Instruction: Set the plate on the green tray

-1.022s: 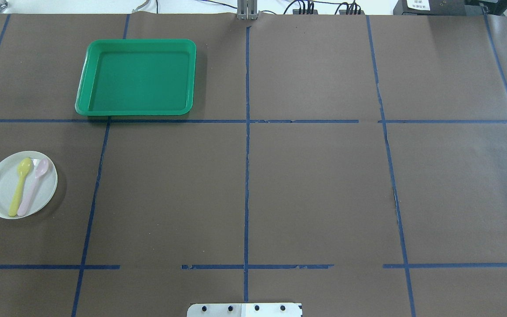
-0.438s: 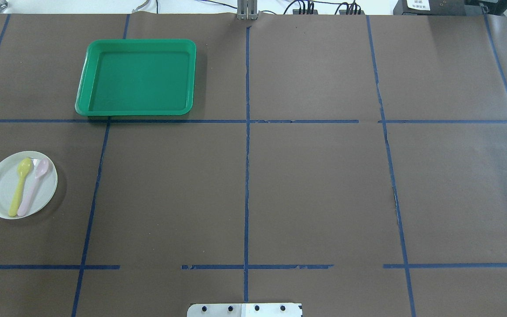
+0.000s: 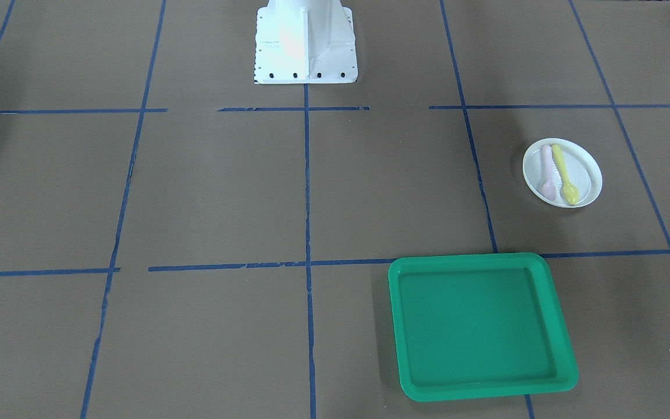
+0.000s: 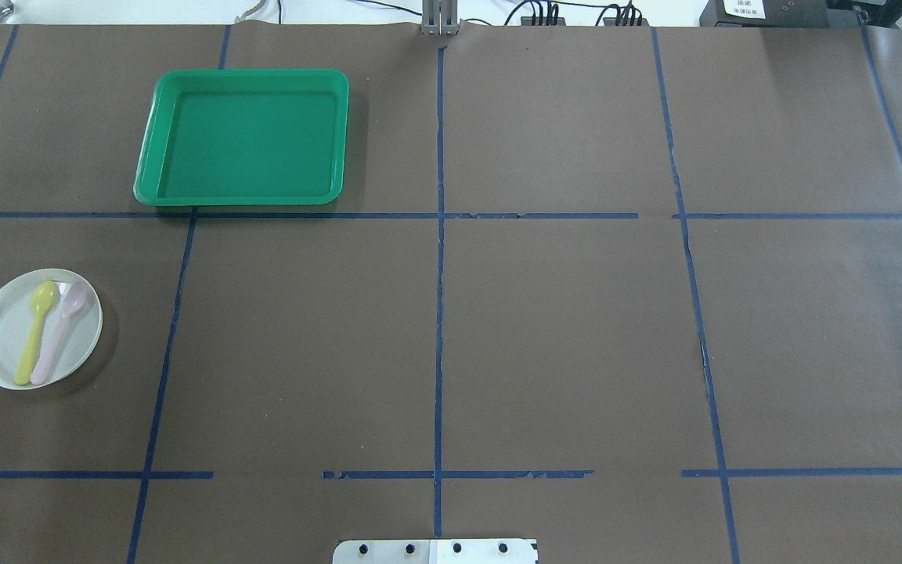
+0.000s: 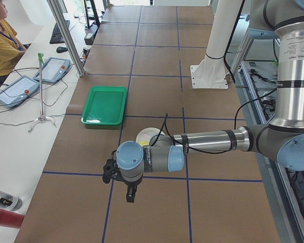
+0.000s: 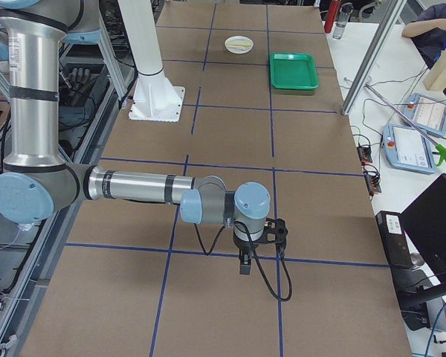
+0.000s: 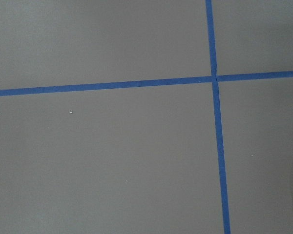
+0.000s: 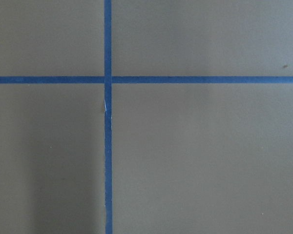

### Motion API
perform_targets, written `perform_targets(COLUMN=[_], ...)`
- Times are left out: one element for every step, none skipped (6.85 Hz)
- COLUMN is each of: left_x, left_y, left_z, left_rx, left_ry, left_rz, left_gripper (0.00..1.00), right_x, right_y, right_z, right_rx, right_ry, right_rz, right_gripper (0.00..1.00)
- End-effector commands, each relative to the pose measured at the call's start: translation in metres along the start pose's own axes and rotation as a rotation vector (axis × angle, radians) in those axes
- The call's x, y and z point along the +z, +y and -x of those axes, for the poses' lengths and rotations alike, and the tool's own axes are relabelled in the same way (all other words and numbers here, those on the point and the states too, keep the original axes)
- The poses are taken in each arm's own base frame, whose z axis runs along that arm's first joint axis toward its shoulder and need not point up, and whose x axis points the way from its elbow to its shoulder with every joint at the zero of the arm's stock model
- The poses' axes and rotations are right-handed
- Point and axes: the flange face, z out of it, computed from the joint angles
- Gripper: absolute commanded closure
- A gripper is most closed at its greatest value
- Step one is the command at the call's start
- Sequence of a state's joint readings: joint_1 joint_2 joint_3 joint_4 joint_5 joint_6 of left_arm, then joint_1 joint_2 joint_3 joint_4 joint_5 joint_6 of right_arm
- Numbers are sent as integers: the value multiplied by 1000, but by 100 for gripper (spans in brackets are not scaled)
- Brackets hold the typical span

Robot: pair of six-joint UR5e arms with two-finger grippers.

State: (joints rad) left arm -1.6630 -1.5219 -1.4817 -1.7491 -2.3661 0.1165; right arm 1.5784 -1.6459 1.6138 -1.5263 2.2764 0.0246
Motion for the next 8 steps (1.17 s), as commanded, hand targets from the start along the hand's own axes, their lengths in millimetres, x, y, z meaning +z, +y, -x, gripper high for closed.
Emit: perform_targets(left_x=[25,50,49,60,89,119,142,151], left_y=[-30,-35,-50,-49,-41,-31,-22,-17], left_z=[-90,-136,-161,-178,-198,-196,-174,-168], left_rx=[81,29,46,85,143,172,190,193], left_ry=[22,39,53,61,69,77,86,107], left_rz=[18,57,34,51,96,126,113,117], left_gripper=[0,0,0,0,0,0,0,0], right_x=[0,0,0,0,0,0,0,0], right_y=[-1,0,0,0,0,0,0,0], right_z=[0,0,0,0,0,0,0,0], right_rx=[1,2,0,0,0,0,2,0], right_ry=[0,0,0,0,0,0,0,0], right_rz=[-1,0,0,0,0,0,0,0], right_gripper=[0,0,0,0,0,0,0,0])
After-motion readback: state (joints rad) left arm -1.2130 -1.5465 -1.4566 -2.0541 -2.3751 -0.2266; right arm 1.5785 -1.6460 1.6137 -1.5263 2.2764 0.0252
